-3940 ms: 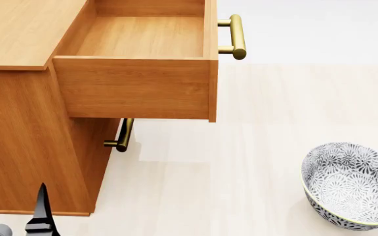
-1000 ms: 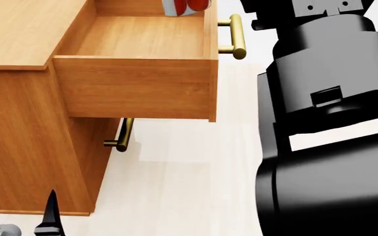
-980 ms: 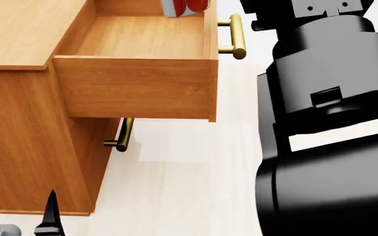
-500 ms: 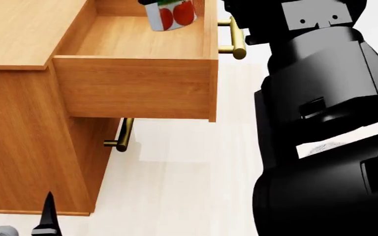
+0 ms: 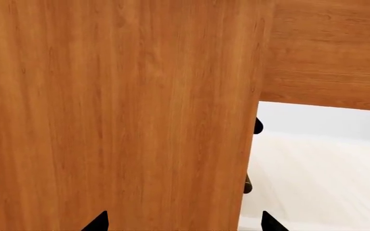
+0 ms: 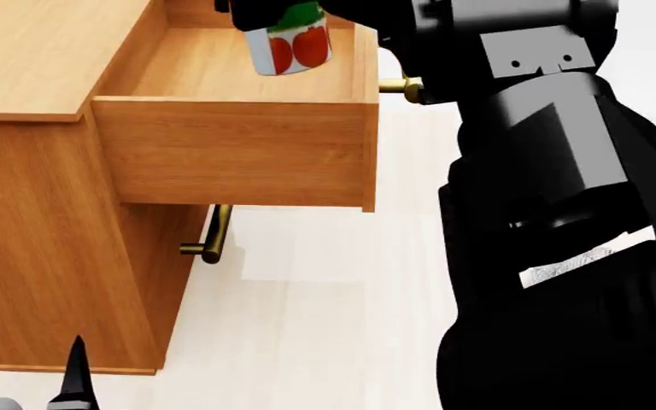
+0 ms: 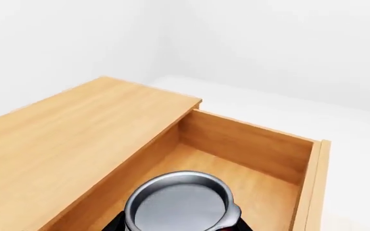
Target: Put the ketchup in the top drawer of the cabinet.
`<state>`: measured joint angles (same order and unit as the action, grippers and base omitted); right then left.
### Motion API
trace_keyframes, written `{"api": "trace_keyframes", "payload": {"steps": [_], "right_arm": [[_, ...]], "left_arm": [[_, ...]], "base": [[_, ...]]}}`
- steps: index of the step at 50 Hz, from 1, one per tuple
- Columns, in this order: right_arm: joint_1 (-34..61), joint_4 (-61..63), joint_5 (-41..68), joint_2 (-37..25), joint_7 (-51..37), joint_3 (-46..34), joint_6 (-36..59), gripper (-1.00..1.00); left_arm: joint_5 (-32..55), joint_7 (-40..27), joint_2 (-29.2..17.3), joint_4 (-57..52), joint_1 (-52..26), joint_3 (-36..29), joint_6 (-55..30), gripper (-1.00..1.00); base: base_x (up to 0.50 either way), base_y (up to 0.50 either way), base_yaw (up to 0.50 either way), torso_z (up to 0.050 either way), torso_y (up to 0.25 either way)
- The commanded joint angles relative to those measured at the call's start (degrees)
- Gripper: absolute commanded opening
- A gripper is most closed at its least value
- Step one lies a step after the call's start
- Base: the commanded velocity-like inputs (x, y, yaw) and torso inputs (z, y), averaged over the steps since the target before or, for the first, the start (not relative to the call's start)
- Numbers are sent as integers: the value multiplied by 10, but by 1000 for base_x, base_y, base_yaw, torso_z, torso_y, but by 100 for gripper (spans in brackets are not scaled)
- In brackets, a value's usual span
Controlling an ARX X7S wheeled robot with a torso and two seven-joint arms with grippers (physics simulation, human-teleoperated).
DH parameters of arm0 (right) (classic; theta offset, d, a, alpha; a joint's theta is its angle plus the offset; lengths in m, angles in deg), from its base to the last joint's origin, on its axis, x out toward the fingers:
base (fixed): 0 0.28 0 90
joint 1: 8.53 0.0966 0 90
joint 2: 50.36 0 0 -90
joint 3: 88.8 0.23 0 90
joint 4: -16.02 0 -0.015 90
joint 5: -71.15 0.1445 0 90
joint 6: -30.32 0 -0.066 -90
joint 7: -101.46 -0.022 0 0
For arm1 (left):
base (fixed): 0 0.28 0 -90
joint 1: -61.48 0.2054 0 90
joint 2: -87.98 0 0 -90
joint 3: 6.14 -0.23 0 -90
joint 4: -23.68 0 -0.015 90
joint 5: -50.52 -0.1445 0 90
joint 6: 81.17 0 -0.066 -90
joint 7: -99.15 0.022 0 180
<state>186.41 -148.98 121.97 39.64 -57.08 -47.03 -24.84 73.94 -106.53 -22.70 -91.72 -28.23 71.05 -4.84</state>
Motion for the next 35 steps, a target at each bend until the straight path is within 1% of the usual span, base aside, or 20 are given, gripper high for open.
{"api": "trace_keyframes", "payload": {"steps": [1, 6, 17, 35], "right_arm": [[-11, 0, -18, 0, -5, 13, 3, -100], [-16, 0, -12, 0, -7, 2, 0, -100], [-30, 0, -56, 0, 1, 41, 1, -100], [-41, 0, -54, 0, 8, 42, -9, -100]], "left_arm": [[0, -2, -2, 0, 5, 1, 4, 100], [1, -3, -3, 0, 4, 0, 3, 100], [2, -3, -3, 2, 1, -2, 3, 100], [3, -6, -5, 6, 1, -3, 6, 100]], "base": [[0, 0, 0, 0, 0], [0, 0, 0, 0, 0], [0, 0, 0, 0, 1], [0, 0, 0, 0, 0]]}}
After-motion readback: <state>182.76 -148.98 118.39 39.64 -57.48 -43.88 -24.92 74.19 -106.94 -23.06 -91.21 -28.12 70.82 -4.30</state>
